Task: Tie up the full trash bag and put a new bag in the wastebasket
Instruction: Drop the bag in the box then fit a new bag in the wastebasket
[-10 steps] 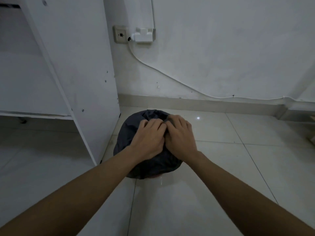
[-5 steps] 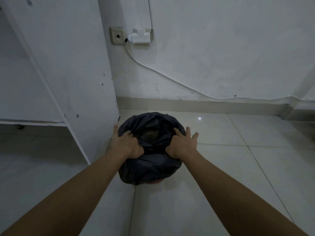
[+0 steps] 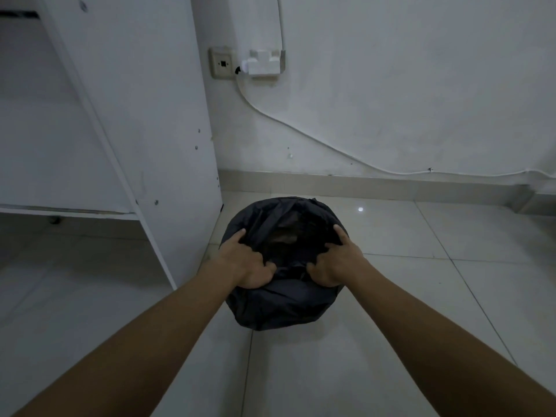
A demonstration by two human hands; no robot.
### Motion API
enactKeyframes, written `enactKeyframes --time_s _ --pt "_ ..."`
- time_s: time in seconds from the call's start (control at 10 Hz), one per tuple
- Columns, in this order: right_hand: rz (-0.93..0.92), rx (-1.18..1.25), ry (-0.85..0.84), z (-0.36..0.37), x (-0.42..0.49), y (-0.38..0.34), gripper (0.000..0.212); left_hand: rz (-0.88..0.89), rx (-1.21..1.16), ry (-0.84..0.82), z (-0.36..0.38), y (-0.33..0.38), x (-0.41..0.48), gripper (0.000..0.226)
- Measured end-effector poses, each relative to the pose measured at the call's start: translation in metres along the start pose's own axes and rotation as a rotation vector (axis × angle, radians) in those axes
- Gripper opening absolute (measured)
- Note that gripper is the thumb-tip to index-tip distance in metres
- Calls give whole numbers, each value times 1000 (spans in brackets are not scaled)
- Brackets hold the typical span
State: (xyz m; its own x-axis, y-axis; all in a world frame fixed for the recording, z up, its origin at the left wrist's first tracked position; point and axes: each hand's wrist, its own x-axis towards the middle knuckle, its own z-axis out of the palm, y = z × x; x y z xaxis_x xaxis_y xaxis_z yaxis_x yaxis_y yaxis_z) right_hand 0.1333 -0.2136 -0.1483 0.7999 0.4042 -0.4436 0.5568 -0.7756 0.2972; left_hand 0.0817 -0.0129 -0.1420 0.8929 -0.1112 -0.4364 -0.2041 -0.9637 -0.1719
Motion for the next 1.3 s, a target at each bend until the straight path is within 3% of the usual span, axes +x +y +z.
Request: enactKeyframes --time_s 0.1,0.2,0.3,0.4,0.5,0.6,0.7,0.8,0.9,1.0,1.1,1.2,1.3 --pt "-25 238 323 5 -8 -4 56 15 -135 289 14 0 -7 61" --pt "110 514 649 11 -14 -10 39 -110 -289 678 25 0 -9 41" --pt "433 974 564 11 -20 -15 65 -244 -705 692 23 9 -13 50" --pt "540 1590 363 10 -20 -13 43 -347 -921 672 19 20 -19 62" --pt "511 1547 499 15 -23 -7 17 -404 -822 598 22 33 -25 68" --pt "411 1398 625 13 -27 1 10 -332 -355 647 27 38 -30 61" --pt "300 1165 660 8 -28 8 12 99 88 708 23 40 -23 53" --pt "196 951 698 5 -31 15 15 263 283 182 15 40 -24 52" --pt "112 792 705 4 -35 22 22 179 1297 -384 39 42 -18 73" --pt "64 734 675 0 -36 26 25 49 1402 -258 50 45 -3 65" --pt "84 676 673 -5 -33 31 25 29 141 -114 39 55 -17 56" --pt "101 618 674 -10 -32 36 28 271 306 55 53 63 -16 64" --pt "101 577 660 -15 -30 35 31 278 92 -172 51 66 -20 83"
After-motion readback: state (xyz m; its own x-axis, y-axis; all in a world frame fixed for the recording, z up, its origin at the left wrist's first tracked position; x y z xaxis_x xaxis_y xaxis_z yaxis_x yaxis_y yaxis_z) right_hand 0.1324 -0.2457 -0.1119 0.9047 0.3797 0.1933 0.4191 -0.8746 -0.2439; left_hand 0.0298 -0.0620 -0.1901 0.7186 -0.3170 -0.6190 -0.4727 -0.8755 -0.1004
